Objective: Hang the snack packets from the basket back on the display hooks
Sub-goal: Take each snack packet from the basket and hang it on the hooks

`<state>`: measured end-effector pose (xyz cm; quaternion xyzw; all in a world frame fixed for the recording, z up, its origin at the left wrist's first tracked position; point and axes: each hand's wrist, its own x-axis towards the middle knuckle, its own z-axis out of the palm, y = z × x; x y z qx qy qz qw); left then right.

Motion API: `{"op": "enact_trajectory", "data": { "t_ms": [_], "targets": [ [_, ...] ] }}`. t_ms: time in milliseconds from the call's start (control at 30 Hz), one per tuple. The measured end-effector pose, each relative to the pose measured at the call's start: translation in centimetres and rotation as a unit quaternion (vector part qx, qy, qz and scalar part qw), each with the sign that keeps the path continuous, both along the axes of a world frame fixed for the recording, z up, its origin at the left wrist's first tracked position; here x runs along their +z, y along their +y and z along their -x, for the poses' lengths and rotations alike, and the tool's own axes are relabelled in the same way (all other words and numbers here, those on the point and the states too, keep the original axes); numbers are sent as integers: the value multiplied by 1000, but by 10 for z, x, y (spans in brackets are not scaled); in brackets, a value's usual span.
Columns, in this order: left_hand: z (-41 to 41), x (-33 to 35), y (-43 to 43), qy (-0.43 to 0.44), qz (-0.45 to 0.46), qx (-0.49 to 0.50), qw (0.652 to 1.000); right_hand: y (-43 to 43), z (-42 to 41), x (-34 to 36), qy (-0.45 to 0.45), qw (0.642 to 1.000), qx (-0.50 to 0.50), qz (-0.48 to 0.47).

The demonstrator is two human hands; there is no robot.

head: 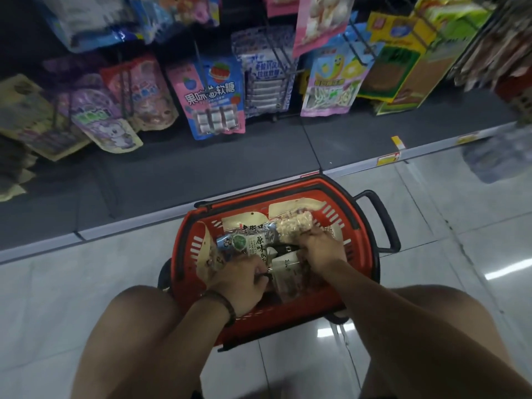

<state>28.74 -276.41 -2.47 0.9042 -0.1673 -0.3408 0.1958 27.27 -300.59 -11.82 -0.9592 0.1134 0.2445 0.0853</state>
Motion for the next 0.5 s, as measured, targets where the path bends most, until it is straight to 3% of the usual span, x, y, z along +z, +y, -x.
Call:
{"op": "enact_trajectory", "data": {
  "t_ms": [100,333,500],
  "targets": [
    [0,9,-3,-10,4,3,1000,6,2,19,-37,998,14,-45],
    [-1,27,0,-63,-11,61,996,33,11,106,-162,965,175,-106],
    [25,53,3,-46,60,163,984,70,21,166,-231,935,264,-47]
  ]
}}
